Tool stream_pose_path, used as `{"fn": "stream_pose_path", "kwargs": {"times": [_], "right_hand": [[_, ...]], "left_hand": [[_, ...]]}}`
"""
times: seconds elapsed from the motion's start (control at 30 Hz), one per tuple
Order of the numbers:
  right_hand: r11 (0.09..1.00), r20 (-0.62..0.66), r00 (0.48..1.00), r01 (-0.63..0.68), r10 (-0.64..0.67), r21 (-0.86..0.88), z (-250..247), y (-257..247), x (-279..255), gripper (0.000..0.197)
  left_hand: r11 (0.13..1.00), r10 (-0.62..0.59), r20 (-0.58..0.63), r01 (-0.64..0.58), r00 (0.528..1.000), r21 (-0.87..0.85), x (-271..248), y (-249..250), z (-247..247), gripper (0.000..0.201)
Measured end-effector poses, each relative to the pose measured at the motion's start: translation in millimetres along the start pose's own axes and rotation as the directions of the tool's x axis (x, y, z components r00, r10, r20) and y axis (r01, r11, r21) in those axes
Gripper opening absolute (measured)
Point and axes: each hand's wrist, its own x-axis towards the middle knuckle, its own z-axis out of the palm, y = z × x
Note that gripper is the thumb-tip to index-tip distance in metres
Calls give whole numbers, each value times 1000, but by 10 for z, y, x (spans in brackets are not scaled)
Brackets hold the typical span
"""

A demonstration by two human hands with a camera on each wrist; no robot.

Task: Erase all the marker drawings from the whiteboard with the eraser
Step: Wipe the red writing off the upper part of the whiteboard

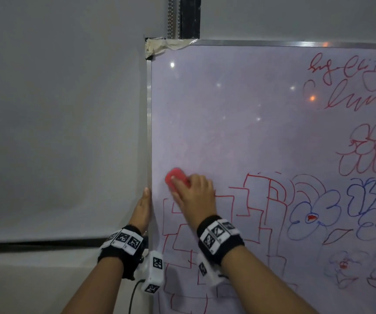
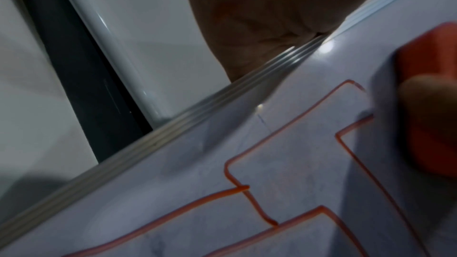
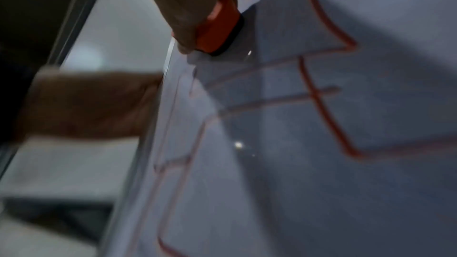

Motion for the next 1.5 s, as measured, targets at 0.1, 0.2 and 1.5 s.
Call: {"fn": "stream_pose_path", "kwargs": {"times": [0.1,0.2,1.5], "right_hand": [[993,88,991,105,-101,-49,12,119,-149,44],[984,-79,984,-167,161,-68,-217,676,-95,36],[759,-60,756,-648,651,69,-577,1245,-848,47]], "left_hand": [[1000,5,2,-5,1000,9,-6,17,12,65],[1000,7,-34,-6,999,26,-16,34,53,56],[999,-28,-97,31,995,35,-113,130,109,56]]}}
